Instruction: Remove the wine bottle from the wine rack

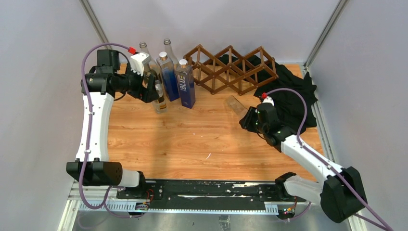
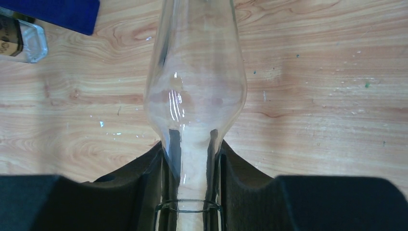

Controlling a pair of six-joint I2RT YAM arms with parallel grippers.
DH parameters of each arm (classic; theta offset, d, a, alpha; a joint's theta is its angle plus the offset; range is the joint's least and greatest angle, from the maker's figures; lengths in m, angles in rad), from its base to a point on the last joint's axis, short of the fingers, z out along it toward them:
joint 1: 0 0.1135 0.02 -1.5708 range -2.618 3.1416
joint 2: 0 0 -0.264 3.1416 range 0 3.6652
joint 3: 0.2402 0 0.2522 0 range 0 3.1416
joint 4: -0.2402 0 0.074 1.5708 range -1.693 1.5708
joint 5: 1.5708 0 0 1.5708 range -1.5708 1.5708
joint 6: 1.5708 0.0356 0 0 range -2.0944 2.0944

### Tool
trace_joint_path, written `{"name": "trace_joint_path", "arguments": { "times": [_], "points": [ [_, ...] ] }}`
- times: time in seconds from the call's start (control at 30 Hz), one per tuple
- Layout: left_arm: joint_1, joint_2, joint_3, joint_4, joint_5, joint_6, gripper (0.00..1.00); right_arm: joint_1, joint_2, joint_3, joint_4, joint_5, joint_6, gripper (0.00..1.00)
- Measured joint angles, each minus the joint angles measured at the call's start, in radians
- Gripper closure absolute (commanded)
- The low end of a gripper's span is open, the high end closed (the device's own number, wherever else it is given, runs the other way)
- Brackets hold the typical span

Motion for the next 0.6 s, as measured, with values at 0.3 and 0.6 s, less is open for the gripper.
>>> {"name": "trace_joint_path", "arguments": {
  "times": [0.3, 0.6],
  "points": [
    [-0.04, -0.002, -0.028, 0.002, 0.043, 0.092, 0.0, 0.014, -0.077, 0.011, -0.105, -0.019, 0.0, 1.0],
    [-0.254, -0.106, -0.209, 0.008, 0.048, 0.332, 0.0, 0.162, -0.04, 0.16, -0.268, -0.09, -0.05, 1.0]
  ]
}}
